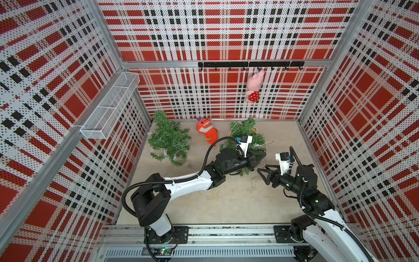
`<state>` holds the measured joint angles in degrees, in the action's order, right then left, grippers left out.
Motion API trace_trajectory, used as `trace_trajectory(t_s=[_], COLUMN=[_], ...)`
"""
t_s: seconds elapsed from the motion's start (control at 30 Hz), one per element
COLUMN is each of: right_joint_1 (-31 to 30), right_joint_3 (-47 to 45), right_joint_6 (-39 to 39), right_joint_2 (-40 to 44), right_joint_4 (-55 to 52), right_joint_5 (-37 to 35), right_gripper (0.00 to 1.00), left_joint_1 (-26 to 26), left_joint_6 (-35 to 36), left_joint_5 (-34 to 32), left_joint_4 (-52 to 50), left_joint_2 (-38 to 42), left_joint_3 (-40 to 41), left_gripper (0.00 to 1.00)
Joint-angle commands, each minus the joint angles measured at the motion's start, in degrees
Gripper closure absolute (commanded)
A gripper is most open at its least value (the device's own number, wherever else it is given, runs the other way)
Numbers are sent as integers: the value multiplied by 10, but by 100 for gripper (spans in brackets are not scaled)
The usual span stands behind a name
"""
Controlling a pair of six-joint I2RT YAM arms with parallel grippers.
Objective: Wrap string light around the christmas tree
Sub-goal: Wrap the light string around the Christmas tree.
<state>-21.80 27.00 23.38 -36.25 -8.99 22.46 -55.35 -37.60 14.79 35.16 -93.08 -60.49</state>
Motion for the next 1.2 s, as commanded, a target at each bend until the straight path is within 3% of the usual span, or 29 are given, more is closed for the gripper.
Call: trace_trajectory(t_s=[0.0, 0.37, 0.4, 0.5, 0.67, 0.8, 1.0, 1.17], right_joint_1=[-46, -50, -51, -50, -50, -50, -51, -51], right_joint_3=[-4, 3, 4, 15, 57, 92, 124, 139], right_joint_6=[-18, 13, 18, 30, 60, 79, 125, 126], right_joint_2=[-19, -7, -3, 5, 4, -9, -23, -22], right_joint_4=[80, 67, 65, 45, 4, -19, -26, -39], right_joint_5=[-129, -144, -145, -144, -134, -121, -115, -121], right_gripper=[35, 81, 84, 92, 97, 100, 100, 100], left_joint_1=[-10, -8, -8, -5, 1, -13, -114, -114], left_joint_6=[22, 35, 38, 45, 63, 86, 259, 246], left_joint_5=[4, 6, 9, 1, -26, -54, -178, -178], left_joint_4=[-16, -23, -23, -23, -27, -28, 22, 61], left_joint_2=[4, 14, 18, 43, 107, 134, 105, 34], left_joint_3=[-20, -19, -18, 1, 75, 127, 167, 146], left_gripper=[100, 100, 97, 69, 40, 37, 29, 31])
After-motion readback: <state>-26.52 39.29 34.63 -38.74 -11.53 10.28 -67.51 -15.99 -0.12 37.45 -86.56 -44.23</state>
